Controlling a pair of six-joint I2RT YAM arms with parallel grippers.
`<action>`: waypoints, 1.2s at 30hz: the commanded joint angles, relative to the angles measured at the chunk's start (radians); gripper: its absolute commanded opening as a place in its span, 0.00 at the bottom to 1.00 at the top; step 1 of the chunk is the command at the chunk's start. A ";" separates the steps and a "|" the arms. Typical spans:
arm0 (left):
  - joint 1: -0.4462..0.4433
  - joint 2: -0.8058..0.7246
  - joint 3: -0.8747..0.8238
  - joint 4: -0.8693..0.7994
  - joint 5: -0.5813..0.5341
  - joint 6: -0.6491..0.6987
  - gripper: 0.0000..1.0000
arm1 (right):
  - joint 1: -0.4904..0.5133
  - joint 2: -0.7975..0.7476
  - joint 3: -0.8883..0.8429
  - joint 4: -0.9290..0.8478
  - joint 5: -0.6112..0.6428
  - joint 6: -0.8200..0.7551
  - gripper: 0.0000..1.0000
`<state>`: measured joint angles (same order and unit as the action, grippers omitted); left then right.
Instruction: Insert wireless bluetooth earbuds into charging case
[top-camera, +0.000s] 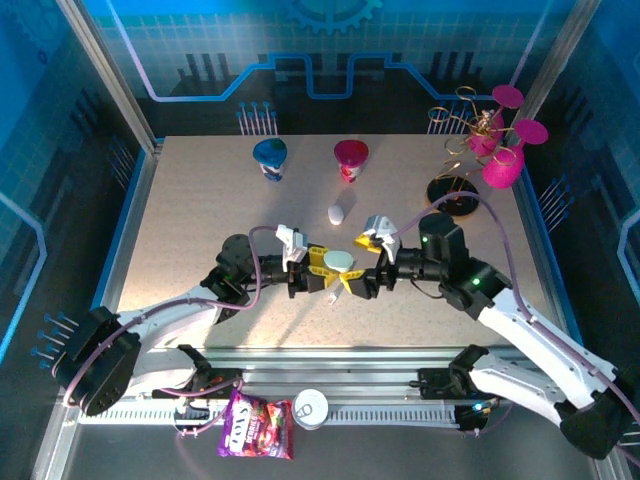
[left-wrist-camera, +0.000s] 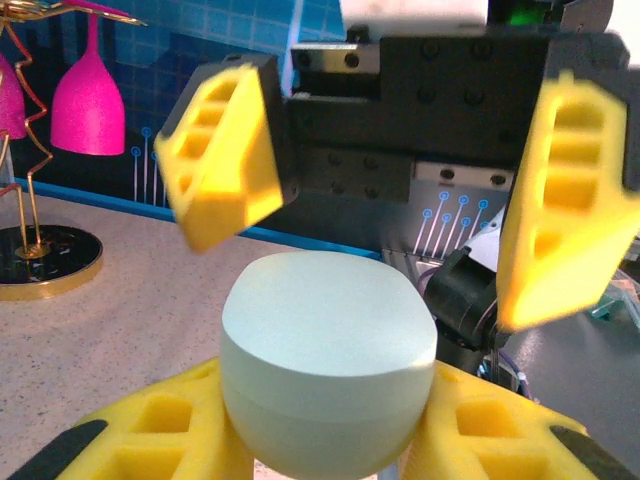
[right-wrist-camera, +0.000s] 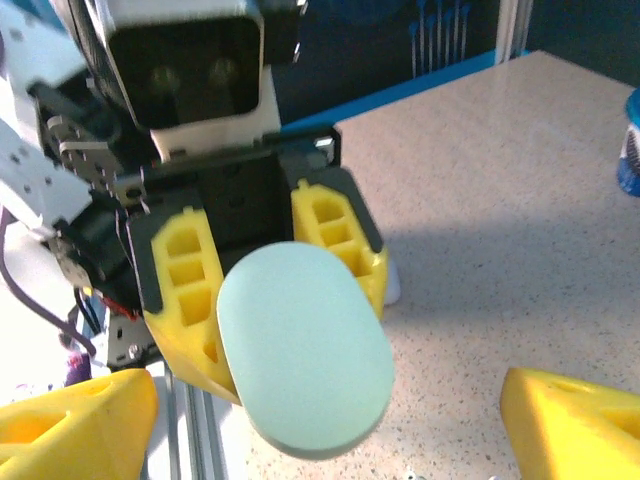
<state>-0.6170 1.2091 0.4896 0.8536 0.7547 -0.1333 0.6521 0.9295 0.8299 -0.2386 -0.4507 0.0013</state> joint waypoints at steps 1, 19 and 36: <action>0.008 -0.019 0.029 0.015 0.050 -0.023 0.26 | 0.030 0.027 0.037 -0.013 0.083 -0.079 0.88; 0.009 -0.042 -0.029 0.024 0.075 0.054 0.26 | -0.071 0.032 0.037 0.038 0.150 0.144 0.79; 0.008 -0.021 -0.028 0.026 0.022 0.064 0.26 | -0.128 -0.020 -0.008 0.124 -0.029 0.189 0.97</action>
<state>-0.6067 1.1984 0.4702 0.8429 0.7788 -0.0948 0.5350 0.9600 0.8345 -0.1864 -0.4065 0.2008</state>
